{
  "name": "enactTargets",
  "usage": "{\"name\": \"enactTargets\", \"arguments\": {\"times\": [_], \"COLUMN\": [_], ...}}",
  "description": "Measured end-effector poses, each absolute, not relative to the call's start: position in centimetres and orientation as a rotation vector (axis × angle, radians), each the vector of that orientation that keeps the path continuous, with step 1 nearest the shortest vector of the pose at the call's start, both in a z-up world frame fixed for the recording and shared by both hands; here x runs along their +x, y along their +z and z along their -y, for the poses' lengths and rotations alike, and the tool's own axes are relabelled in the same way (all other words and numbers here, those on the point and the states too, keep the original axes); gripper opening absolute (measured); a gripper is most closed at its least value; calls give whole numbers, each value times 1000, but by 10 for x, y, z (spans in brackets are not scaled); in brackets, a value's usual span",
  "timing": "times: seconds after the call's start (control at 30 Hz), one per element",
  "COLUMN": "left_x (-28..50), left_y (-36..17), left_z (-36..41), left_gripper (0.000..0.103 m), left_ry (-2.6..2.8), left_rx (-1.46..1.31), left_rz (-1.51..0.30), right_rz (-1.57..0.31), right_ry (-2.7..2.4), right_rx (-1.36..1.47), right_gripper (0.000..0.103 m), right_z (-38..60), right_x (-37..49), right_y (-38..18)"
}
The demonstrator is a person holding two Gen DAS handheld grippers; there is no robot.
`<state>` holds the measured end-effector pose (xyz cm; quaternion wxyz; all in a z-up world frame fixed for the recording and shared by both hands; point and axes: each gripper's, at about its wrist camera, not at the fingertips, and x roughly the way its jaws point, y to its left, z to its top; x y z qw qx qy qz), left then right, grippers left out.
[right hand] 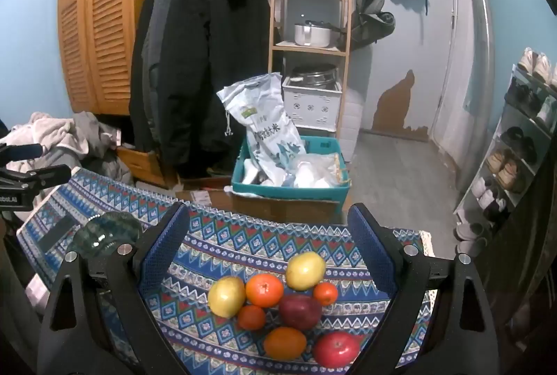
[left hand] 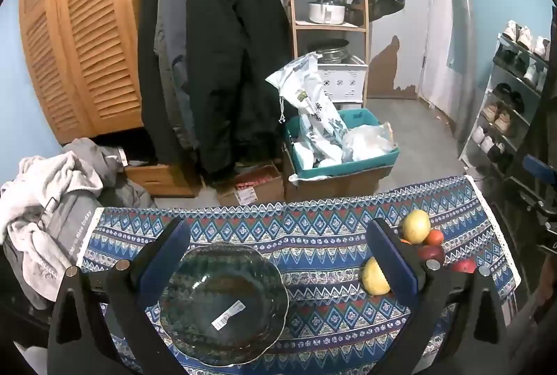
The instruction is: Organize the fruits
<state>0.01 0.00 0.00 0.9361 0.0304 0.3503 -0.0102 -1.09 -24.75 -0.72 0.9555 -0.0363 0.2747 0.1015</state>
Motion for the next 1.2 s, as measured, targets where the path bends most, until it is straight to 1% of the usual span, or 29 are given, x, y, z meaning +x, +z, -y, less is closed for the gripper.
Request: {"name": "enactTargets", "arguments": {"times": [1.2], "left_x": [-4], "left_y": [4], "left_z": [-1], "left_gripper": [102], "left_ry": [-51], "left_rx": [50], "left_rz": [-682], "right_rz": [-562], "right_ry": [203], "right_rx": [-76], "right_gripper": [91], "right_z": [249], "right_x": [-11], "right_y": [-7]}}
